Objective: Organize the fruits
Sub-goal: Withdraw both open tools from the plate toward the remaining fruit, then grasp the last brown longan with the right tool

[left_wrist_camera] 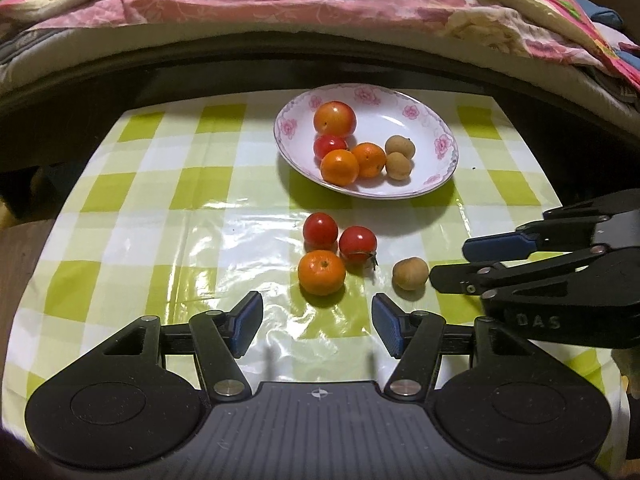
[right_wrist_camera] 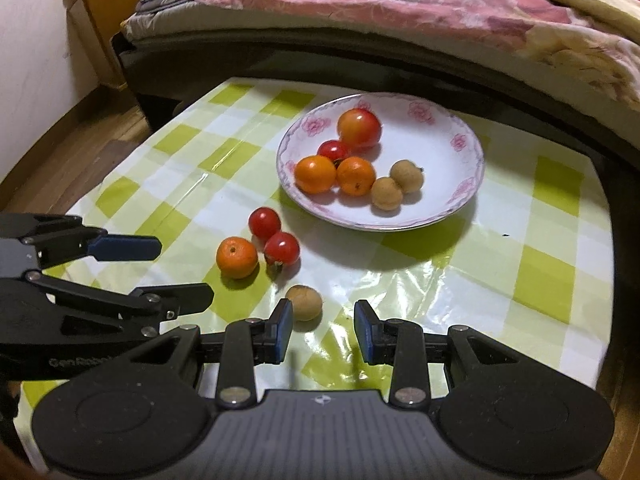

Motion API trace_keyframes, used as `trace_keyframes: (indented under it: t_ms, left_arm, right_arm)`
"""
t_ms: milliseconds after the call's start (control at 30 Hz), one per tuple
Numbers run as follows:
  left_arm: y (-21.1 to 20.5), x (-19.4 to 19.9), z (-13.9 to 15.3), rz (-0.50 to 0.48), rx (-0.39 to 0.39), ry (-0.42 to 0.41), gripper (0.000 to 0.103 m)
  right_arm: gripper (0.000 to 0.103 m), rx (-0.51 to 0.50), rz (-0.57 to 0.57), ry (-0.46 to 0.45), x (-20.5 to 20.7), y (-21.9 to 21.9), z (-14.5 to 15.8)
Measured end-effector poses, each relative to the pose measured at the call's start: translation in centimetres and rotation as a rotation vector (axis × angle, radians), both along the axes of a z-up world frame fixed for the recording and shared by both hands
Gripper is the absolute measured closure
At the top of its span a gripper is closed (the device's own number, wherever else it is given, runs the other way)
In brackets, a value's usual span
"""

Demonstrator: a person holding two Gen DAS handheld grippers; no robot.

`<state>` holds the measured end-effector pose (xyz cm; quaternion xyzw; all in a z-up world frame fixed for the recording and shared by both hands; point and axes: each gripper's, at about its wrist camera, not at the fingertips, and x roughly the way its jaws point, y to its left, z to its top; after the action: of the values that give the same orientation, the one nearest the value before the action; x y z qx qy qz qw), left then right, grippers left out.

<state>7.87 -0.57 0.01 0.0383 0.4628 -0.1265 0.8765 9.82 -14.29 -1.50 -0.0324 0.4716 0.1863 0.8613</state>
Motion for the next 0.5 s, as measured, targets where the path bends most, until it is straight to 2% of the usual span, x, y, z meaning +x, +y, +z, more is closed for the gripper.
trace_keyframes:
  t_ms: [500]
  left_arm:
    - [0.1,0.2,-0.9,-0.019,0.002,0.045,0.033]
  right_arm:
    - [0.067,-0.015,0.057,0.042,1.7,1.3,-2.3]
